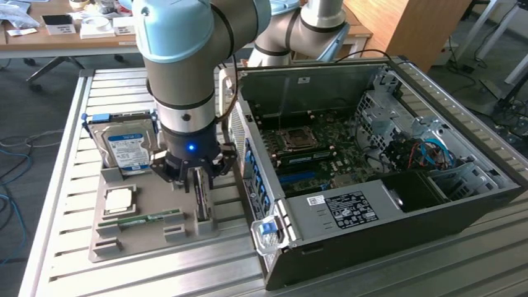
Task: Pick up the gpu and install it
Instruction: 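Pick up the gpu and move the gpu toward the slot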
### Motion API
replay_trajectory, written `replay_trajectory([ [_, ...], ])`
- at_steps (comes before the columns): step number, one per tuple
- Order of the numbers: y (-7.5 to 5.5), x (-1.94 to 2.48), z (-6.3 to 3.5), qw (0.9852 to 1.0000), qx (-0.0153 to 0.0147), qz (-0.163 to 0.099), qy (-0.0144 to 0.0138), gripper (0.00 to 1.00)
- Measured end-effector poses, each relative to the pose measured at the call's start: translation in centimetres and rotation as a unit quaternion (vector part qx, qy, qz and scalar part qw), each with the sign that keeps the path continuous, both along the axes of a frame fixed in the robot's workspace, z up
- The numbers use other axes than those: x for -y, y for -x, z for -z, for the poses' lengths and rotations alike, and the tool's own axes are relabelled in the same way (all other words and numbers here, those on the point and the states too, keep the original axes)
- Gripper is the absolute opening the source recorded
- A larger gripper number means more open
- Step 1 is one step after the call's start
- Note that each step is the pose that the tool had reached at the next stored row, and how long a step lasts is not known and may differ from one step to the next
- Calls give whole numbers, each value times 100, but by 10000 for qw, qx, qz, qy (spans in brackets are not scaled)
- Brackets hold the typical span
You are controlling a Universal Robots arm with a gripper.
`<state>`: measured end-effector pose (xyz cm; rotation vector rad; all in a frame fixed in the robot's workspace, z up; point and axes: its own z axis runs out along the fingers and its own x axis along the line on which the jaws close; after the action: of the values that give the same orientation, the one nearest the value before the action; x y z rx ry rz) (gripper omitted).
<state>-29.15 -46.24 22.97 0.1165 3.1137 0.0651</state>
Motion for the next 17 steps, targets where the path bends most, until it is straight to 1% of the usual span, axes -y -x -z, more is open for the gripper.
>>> replay_trajectory([
  [17,-2,8,18,10000,0,0,0,49],
])
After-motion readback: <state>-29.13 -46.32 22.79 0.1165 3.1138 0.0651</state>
